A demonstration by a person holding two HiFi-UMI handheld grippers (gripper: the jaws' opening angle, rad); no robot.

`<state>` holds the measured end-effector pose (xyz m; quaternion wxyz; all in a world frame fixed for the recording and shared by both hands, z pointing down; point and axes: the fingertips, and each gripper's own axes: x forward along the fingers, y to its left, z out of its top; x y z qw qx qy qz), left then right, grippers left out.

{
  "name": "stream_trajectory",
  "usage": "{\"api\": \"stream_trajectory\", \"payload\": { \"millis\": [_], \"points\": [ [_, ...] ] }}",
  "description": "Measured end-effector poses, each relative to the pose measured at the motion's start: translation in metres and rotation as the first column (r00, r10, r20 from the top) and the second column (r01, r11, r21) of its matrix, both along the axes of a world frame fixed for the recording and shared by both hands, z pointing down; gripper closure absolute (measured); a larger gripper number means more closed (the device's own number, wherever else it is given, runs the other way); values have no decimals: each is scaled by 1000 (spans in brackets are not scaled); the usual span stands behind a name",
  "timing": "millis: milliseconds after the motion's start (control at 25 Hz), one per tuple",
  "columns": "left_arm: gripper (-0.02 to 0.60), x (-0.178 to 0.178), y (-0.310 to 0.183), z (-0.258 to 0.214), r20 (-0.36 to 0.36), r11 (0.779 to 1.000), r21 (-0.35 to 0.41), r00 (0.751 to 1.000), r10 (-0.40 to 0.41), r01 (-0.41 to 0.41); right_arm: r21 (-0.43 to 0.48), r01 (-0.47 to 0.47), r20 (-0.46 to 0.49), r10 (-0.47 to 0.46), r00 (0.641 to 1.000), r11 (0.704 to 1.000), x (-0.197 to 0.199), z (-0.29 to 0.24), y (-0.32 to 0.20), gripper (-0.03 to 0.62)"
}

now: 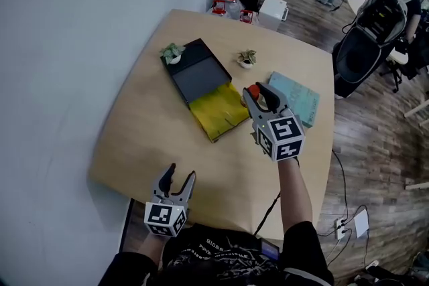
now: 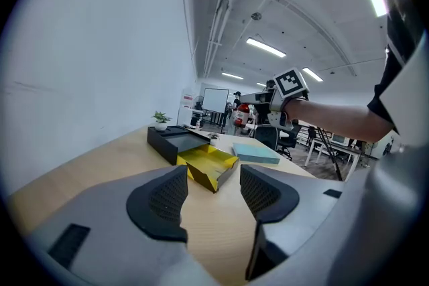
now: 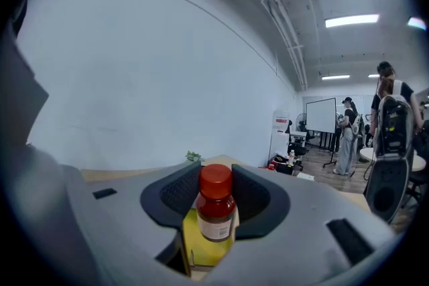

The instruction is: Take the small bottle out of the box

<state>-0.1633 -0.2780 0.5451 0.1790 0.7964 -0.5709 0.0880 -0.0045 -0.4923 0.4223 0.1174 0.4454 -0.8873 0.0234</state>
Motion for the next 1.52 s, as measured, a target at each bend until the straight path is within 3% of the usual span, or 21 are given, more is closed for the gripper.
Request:
{"api": "stream_trajectory", "payload": {
  "millis": [240,960,1520],
  "points": [
    [331,14,11,-6,-26,1000,14,1000,9,-9,10,6,-46,-6,999,1000,19,-17,32,450],
    [331,50,31,-24,-49,993,71,994,100,-96,-2,-53,-1,53,999,999,58,-29,133,450],
    [331,60,38,-23,-64,989,98,991,120,-113,-31,-121,38,122,992,992,72,11,203,450]
  ]
}}
